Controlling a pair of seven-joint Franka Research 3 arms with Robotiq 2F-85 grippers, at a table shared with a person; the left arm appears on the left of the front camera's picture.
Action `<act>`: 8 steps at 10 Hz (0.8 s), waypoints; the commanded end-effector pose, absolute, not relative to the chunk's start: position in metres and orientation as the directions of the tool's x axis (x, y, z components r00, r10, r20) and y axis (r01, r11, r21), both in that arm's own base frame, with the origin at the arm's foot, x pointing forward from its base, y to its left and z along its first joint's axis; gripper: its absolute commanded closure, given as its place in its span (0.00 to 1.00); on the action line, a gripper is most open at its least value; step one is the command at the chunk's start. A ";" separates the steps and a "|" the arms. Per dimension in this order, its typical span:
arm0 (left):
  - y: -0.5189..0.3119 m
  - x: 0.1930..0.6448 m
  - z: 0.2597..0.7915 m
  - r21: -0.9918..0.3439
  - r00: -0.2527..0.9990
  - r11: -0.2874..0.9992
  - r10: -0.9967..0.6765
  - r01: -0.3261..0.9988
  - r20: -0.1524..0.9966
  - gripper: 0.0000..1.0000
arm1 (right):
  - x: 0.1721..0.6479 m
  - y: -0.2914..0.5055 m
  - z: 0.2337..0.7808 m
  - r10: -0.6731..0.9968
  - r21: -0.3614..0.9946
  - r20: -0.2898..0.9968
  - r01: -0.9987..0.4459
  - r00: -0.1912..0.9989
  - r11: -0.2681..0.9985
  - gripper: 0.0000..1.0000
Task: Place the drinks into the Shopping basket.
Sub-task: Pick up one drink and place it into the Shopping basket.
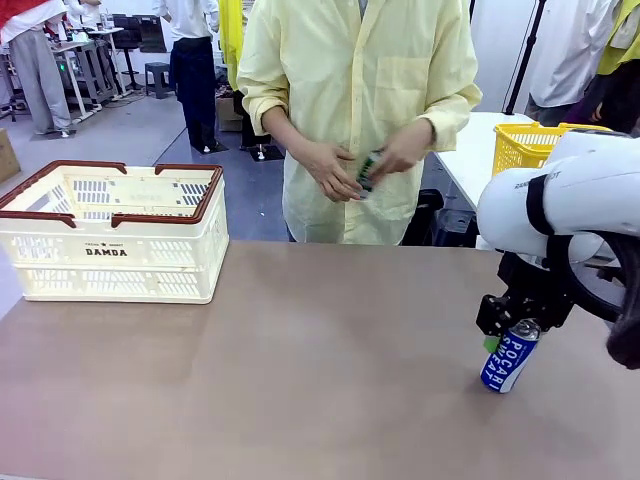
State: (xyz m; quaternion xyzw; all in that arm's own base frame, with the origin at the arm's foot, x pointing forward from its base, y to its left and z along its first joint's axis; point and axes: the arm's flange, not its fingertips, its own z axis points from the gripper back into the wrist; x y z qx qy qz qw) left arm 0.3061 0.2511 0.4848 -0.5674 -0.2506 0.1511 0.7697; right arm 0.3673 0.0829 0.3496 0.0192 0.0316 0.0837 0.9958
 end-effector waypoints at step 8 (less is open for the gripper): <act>0.252 0.305 0.488 -0.952 0.832 0.300 0.515 0.053 0.208 0.00 | 0.341 0.062 0.343 0.021 0.093 -0.118 -0.010 0.993 0.996 1.00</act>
